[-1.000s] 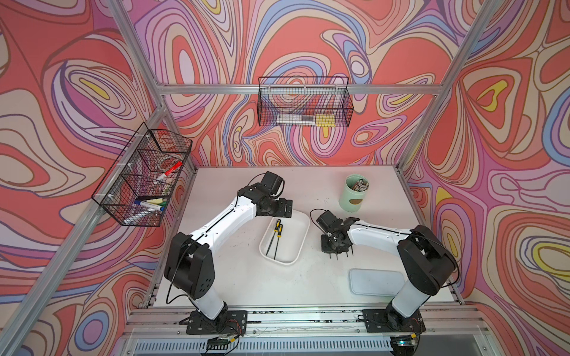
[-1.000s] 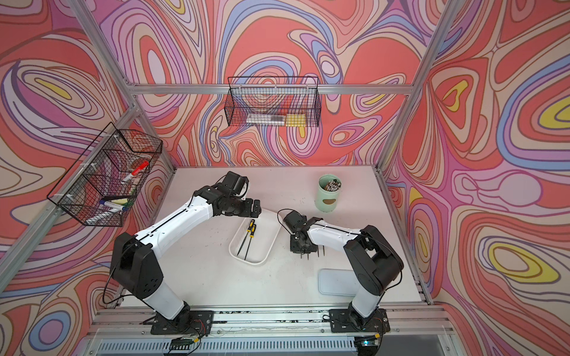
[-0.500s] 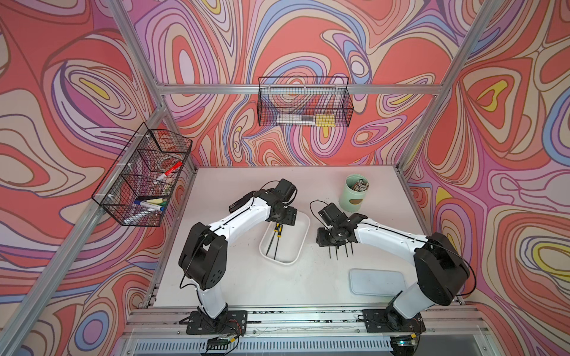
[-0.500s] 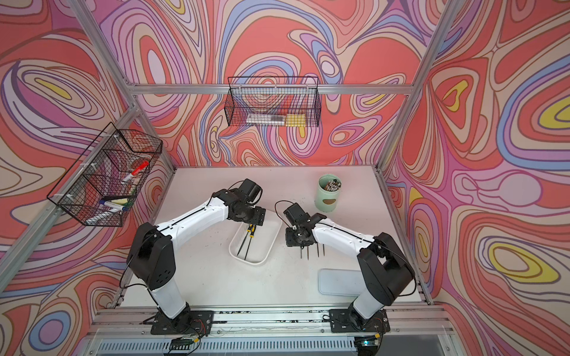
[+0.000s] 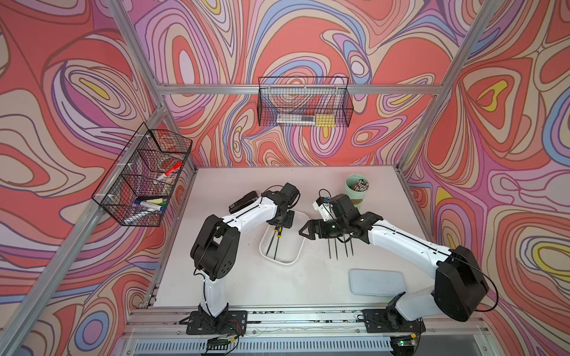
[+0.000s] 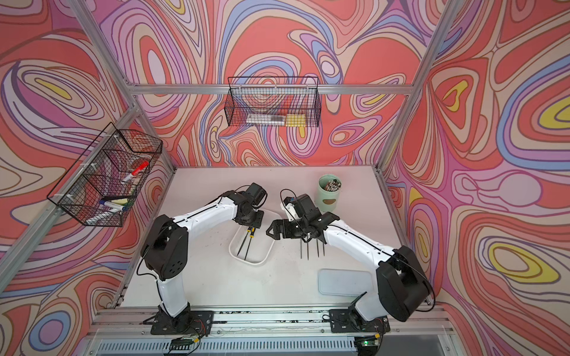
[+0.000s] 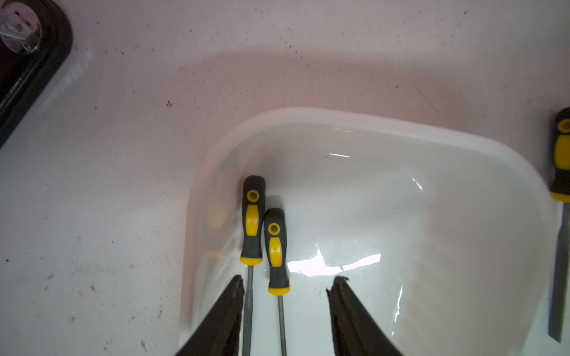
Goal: Take the file tool out of the storage box
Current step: Pick up the file tool from the storage box.
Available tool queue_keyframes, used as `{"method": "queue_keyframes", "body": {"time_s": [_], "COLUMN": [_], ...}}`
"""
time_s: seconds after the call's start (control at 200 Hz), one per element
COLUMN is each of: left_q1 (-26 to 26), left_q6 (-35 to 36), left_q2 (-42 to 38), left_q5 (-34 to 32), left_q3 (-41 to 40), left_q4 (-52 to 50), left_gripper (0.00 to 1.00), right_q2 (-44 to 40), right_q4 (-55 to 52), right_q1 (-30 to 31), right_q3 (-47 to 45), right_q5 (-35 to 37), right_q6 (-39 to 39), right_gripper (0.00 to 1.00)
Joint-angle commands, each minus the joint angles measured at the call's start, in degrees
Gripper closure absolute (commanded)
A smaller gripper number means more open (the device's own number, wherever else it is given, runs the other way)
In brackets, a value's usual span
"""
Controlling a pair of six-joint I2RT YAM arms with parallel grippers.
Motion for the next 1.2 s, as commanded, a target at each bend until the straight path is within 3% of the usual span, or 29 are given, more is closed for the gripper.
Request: {"method": "queue_keyframes", "body": {"time_s": [0.0,0.33,1.192], "left_q1": [-0.1,-0.1,-0.1], "left_q6": [1.1,1.2,0.1], "left_q2": [2.0,4.3,7.6], "left_q5": [-0.6,0.3,-1.5], "left_q3": [0.9,1.0,0.4], "left_q4": [0.2,1.0,1.9], "left_gripper": [0.57,0.63,0.64], "right_q2": [-2.1,-5.0,-6.1], "right_q4": [2.8,3.2,2.0], "right_q1": [-0.8,-1.8,-2.3], "right_q3": [-1.5,-3.4,-4.8], "right_q5": [-4.8,-5.4,-3.9], "right_q6": [-0.6,-1.1,-2.2], "right_gripper": [0.02,0.05,0.09]}}
